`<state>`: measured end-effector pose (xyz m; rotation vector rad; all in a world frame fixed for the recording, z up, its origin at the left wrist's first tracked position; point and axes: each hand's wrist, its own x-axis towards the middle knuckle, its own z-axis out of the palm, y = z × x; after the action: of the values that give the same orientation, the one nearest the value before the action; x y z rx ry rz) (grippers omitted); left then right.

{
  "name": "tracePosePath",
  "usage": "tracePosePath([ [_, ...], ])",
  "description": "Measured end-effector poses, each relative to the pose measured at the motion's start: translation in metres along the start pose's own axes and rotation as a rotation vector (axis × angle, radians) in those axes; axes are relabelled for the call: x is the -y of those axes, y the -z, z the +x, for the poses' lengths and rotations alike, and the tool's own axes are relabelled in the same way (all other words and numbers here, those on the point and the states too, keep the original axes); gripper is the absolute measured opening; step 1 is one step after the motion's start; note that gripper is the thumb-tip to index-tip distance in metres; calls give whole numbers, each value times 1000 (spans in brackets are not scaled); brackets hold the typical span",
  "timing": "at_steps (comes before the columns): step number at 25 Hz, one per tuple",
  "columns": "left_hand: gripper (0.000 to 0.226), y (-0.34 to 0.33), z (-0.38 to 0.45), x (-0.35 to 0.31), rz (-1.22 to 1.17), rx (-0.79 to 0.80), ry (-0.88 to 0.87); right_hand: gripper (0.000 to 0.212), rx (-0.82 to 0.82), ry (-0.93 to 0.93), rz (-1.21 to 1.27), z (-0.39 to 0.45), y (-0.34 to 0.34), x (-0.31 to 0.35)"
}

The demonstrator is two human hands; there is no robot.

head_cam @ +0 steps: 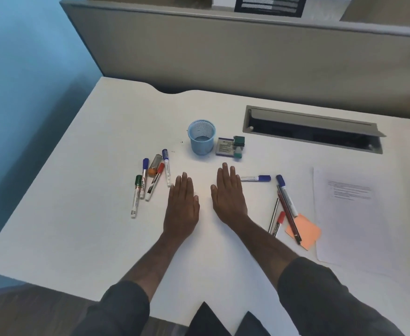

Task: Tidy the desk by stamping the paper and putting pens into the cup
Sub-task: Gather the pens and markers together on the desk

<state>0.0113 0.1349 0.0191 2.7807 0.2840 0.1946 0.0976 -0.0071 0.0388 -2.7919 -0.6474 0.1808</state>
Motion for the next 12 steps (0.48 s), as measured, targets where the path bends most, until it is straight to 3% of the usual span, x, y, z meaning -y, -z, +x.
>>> tracePosePath([
  [12,55,-37,-2,-75,41,98,-140,71,-48,-245,-104,-59,9,-99],
])
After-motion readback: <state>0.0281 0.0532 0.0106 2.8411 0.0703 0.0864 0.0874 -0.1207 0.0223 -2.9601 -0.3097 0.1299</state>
